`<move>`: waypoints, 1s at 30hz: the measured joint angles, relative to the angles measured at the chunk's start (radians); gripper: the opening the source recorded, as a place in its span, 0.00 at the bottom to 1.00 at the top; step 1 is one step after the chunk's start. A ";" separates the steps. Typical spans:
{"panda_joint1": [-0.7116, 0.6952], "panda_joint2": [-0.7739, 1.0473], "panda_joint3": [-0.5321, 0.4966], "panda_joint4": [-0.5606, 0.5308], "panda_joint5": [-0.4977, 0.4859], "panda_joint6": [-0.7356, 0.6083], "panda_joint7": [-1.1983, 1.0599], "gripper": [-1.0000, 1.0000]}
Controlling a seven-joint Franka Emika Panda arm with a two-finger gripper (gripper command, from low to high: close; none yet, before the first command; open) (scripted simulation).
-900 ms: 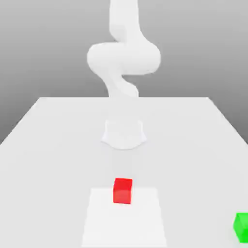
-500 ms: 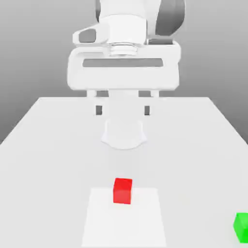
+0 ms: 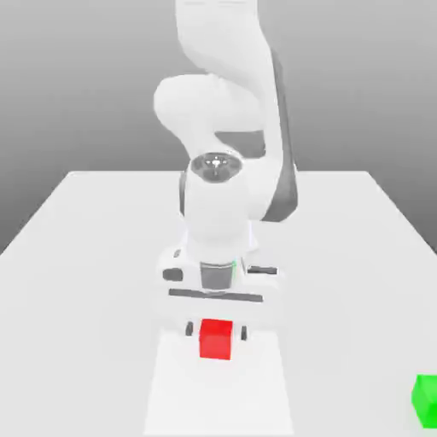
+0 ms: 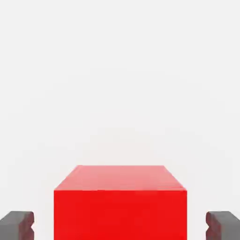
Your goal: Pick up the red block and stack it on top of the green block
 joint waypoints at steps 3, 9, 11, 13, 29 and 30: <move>-0.001 0.000 0.000 0.000 -0.002 0.000 0.002 0.00; -0.010 -0.126 0.012 -0.018 0.005 -0.108 -0.003 0.00; -0.007 -0.197 0.010 -0.028 0.011 -0.169 -0.007 0.00; 0.001 -0.250 0.017 -0.024 0.014 -0.226 -0.018 0.00; 0.275 0.034 0.222 0.529 -0.084 -0.504 -0.368 0.00; 0.291 0.055 0.238 0.565 -0.094 -0.522 -0.389 0.00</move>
